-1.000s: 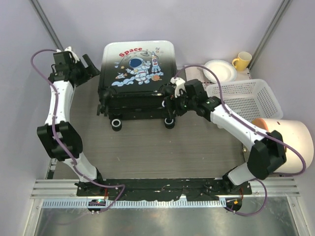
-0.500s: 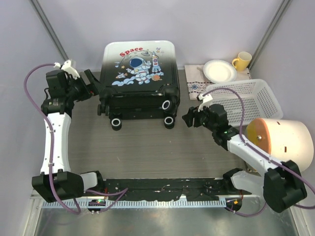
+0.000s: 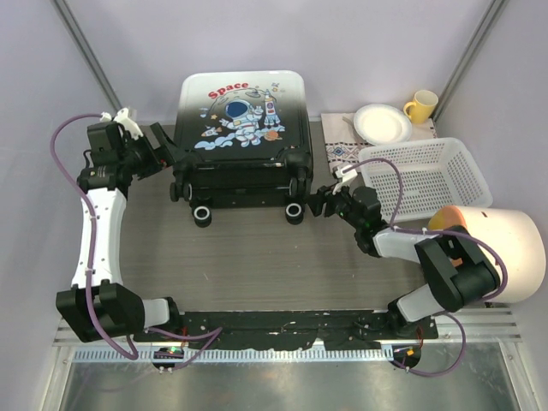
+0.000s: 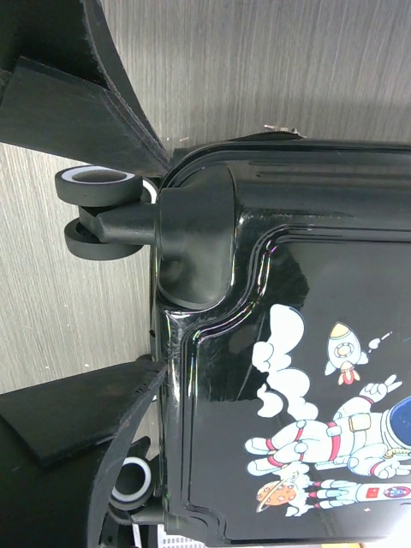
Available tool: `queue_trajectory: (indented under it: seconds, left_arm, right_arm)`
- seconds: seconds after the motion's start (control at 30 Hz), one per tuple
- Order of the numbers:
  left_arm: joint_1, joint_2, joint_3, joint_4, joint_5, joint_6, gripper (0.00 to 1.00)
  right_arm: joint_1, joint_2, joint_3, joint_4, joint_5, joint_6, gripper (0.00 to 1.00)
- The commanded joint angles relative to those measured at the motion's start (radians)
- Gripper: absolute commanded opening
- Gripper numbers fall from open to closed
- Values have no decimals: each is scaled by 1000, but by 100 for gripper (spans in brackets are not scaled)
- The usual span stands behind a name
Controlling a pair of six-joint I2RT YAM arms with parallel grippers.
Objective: Open, take out, and arrange the luggage
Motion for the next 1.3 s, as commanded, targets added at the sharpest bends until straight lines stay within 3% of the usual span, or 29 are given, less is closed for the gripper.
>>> queue_trajectory:
  seconds: [0.0, 0.2, 0.47, 0.57, 0.6, 0.73, 1.03, 1.17, 1.27]
  left_arm:
    - [3, 12, 38, 17, 10, 2, 92]
    - [1, 30, 47, -6, 4, 20, 93]
    - [1, 35, 47, -26, -7, 37, 93]
    - [3, 35, 56, -48, -22, 61, 93]
    - [1, 32, 59, -66, -27, 66, 93]
    - [1, 1, 63, -129, -26, 101, 94]
    - [-40, -69, -34, -229, 22, 230, 94]
    - [-149, -91, -83, -192, -79, 236, 94]
    - [-158, -69, -92, -178, -160, 227, 90]
  right_arm:
    - [17, 61, 28, 222, -55, -21, 60]
    - [20, 143, 33, 321, -51, -56, 59]
    - [25, 234, 87, 364, 15, -84, 50]
    - [26, 234, 93, 379, 4, -79, 32]
    - [26, 230, 91, 385, 3, -75, 21]
    - [25, 185, 56, 384, -26, -101, 1]
    - [-3, 144, 58, 310, -138, -90, 1]
    - [-1, 145, 68, 284, -172, -66, 1]
    - [-1, 144, 71, 278, -180, -59, 1]
